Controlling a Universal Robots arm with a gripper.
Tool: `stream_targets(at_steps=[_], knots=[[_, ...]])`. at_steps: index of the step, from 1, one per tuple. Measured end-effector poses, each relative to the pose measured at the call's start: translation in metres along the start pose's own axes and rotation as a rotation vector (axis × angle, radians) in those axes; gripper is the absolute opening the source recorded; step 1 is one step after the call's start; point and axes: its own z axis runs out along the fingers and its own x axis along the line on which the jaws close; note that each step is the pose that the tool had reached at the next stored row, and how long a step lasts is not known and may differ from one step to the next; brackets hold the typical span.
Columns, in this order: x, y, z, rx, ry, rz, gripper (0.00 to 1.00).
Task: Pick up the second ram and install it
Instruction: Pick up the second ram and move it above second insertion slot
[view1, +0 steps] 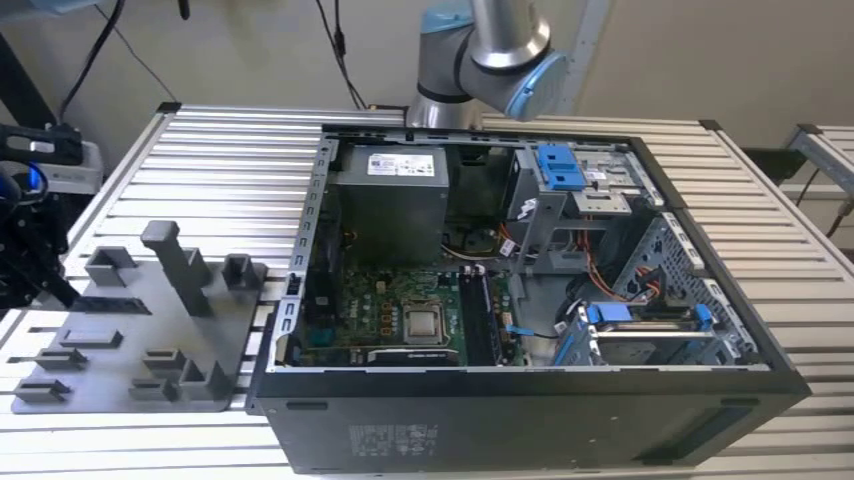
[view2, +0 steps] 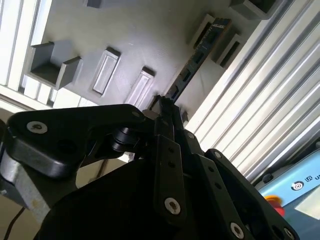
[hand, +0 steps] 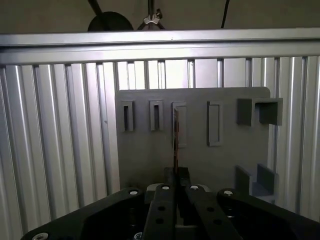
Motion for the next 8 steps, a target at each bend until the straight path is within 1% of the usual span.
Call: stream_targets(at_steps=[8], knots=[[-0.0006,-0.0002,-0.0102,0.0000,-0.0018,0.000,0.14]])
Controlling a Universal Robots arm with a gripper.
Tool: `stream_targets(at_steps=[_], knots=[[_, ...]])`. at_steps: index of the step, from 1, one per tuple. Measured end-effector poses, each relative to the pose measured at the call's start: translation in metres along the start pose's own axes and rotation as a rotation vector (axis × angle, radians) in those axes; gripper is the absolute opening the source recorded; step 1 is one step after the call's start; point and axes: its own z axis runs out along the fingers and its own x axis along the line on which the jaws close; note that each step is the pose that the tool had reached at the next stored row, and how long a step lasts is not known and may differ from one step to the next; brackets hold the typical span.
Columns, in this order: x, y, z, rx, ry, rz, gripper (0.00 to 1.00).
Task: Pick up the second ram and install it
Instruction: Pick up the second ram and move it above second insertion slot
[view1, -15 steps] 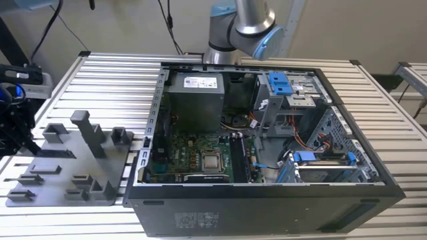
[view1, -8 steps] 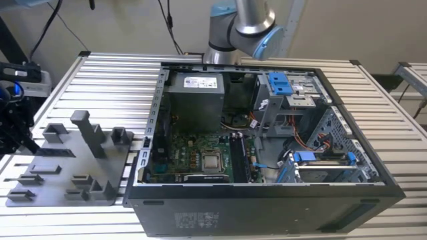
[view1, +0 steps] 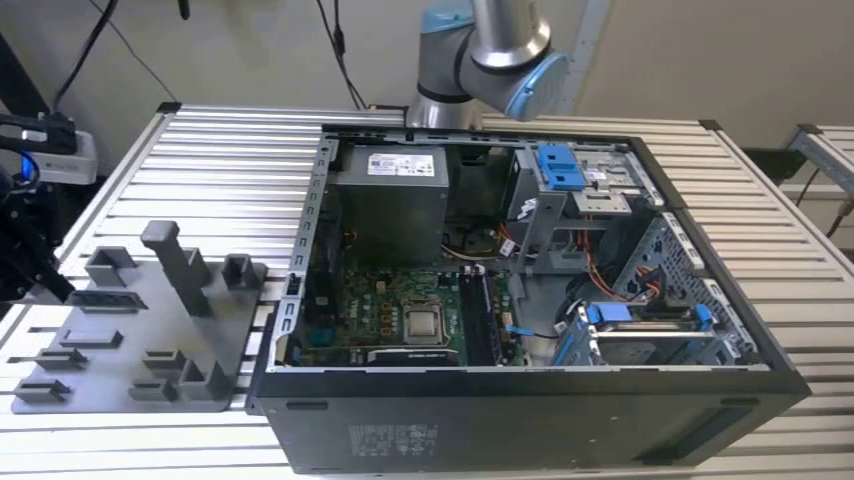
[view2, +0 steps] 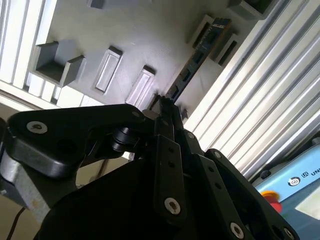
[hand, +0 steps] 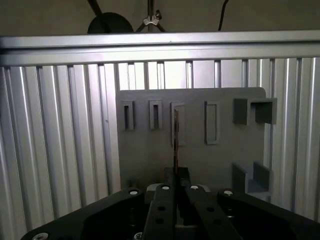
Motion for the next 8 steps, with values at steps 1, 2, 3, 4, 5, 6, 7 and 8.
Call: stream_targets(at_steps=[1,2,3,4,5,6,7,8], knots=[[-0.0001,0.0000,-0.0014,0.0000,-0.0002,0.000,0.14],[-0.0002,0.0000,-0.0028,-0.0001,-0.0006,0.000,0.14],[-0.0003,-0.0001,-0.0041,-0.0001,-0.0010,0.000,0.14],[-0.0004,-0.0001,-0.0056,-0.0001,-0.0014,0.000,0.14],[-0.0005,-0.0001,-0.0072,-0.0001,-0.0020,0.000,0.14],[-0.0006,-0.0001,-0.0087,-0.0001,-0.0025,0.000,0.14],[-0.0007,-0.0002,-0.0104,-0.0002,-0.0030,0.000,0.14],[-0.0008,-0.0002,-0.0121,-0.0001,-0.0037,0.000,0.14]])
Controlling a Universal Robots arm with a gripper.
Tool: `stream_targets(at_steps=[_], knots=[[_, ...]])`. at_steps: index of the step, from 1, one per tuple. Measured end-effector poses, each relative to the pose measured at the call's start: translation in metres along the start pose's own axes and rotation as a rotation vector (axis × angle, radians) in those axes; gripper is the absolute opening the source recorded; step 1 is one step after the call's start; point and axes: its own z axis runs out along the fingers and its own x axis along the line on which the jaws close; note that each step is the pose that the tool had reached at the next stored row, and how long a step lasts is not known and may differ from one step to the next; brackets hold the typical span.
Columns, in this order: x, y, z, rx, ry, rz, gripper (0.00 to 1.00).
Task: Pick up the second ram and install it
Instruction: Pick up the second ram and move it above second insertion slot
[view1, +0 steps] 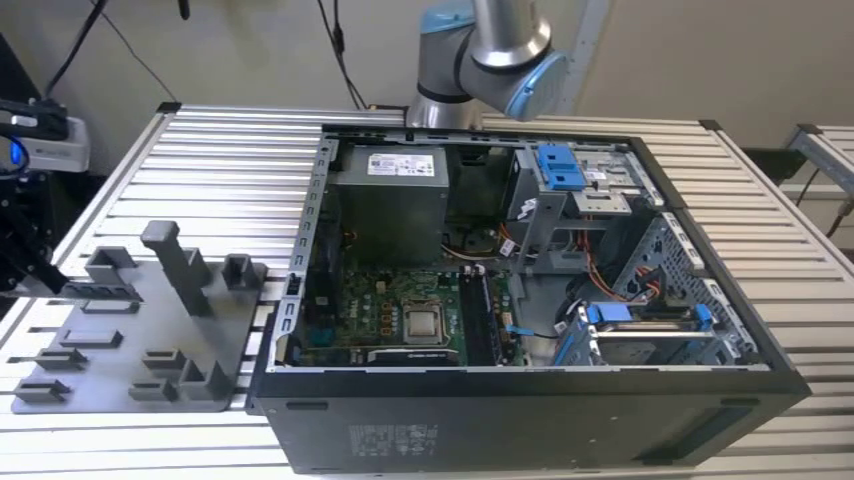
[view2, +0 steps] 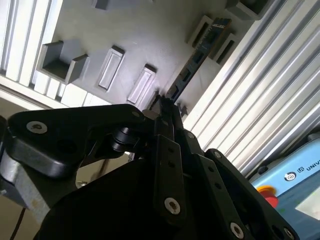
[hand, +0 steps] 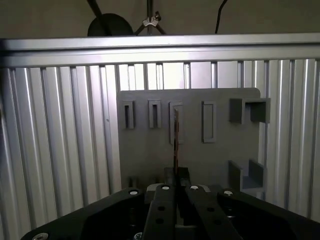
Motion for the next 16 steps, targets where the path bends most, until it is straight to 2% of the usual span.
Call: stream_targets(at_steps=[7,16], knots=[[-0.0008,-0.0001,-0.0113,-0.0002,-0.0030,0.000,0.14],[-0.0021,-0.0004,-0.0291,-0.0004,-0.0049,0.000,0.14]])
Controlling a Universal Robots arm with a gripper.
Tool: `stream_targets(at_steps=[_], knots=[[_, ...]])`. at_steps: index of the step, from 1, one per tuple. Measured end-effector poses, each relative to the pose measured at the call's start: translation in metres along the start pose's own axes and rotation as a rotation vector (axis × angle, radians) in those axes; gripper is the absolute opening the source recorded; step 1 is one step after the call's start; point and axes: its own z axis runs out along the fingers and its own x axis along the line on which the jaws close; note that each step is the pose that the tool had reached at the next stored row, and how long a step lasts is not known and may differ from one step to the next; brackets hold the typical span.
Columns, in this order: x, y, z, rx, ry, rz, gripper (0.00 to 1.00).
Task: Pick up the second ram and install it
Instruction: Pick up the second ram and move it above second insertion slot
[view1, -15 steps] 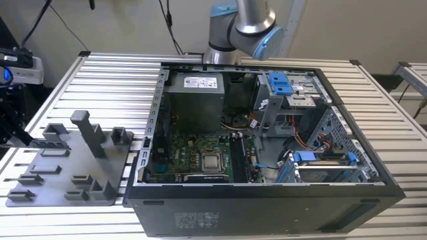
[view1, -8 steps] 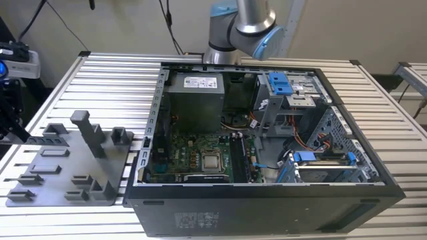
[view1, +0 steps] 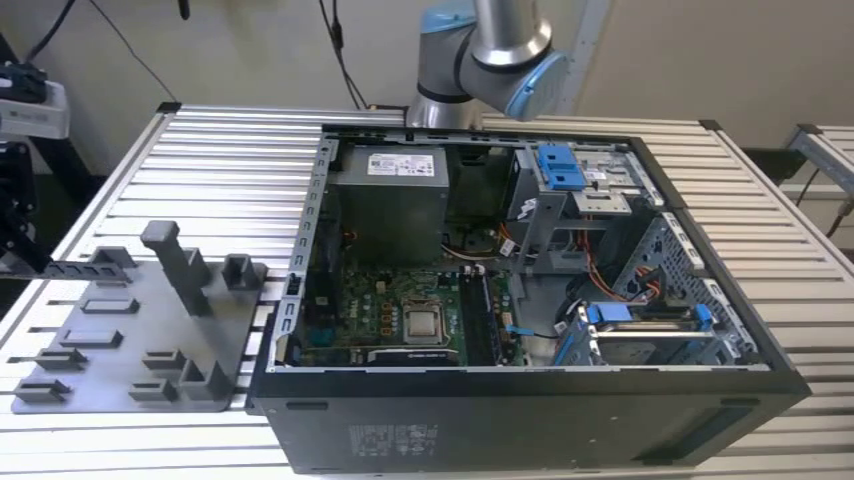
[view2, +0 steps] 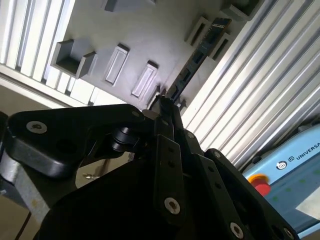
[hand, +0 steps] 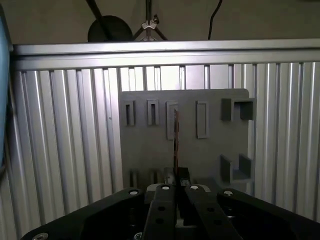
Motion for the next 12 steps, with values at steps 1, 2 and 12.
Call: stream_targets(at_steps=[1,2,12], knots=[[-0.0001,-0.0001,-0.0021,0.0000,0.0000,0.000,0.14],[-0.0003,-0.0001,-0.0043,0.0001,-0.0002,0.000,0.14],[-0.0022,-0.0004,-0.0289,0.0000,-0.0004,0.000,0.14]])
